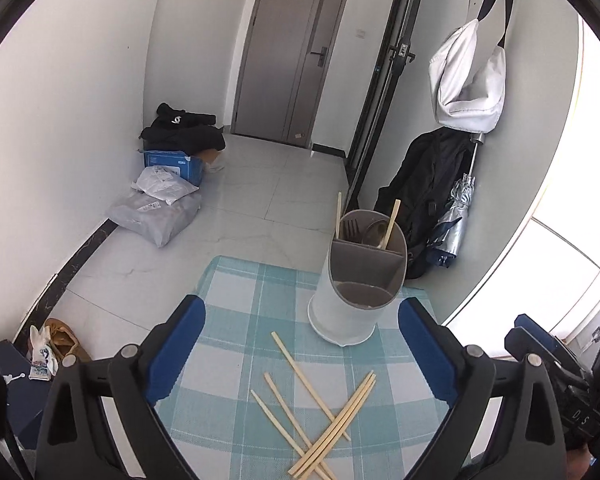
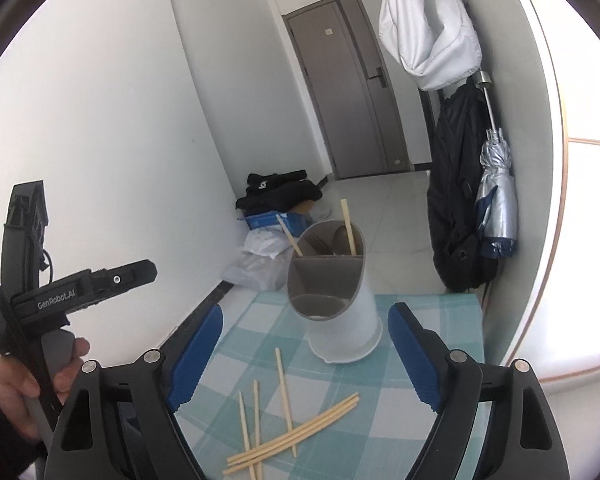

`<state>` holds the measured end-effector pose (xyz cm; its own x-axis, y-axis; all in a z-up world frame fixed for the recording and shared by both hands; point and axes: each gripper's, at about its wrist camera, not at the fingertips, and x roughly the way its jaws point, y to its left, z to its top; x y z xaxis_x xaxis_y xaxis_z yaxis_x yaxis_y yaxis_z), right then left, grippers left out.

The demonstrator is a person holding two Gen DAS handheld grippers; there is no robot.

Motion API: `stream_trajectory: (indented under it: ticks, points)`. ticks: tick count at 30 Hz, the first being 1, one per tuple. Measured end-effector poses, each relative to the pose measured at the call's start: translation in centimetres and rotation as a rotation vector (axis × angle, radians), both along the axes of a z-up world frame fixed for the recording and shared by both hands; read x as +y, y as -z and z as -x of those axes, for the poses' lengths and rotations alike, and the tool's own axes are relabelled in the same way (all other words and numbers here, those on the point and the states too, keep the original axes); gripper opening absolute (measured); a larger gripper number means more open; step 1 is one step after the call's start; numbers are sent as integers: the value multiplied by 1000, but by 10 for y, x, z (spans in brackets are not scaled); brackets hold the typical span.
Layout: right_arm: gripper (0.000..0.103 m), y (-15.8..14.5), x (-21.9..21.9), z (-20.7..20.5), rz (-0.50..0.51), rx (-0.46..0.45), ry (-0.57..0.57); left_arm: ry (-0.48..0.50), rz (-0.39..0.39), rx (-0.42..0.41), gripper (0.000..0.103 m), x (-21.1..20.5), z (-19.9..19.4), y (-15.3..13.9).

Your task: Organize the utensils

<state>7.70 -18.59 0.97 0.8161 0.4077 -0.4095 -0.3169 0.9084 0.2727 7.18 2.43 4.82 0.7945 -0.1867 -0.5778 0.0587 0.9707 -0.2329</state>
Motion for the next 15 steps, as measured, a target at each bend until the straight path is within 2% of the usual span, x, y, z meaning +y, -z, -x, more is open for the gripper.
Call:
stream_trajectory:
  ticks: [6,12,15]
  points:
    - [92,14,4,14,26,23,33,-28,-3,-5,97,3,16,17]
    - [92,31,9,23,102,47,68,-31,-3,13,99,6,23,40]
    - [92,41,8,22,114,88,73,-25,-34,32,99,5,25,52]
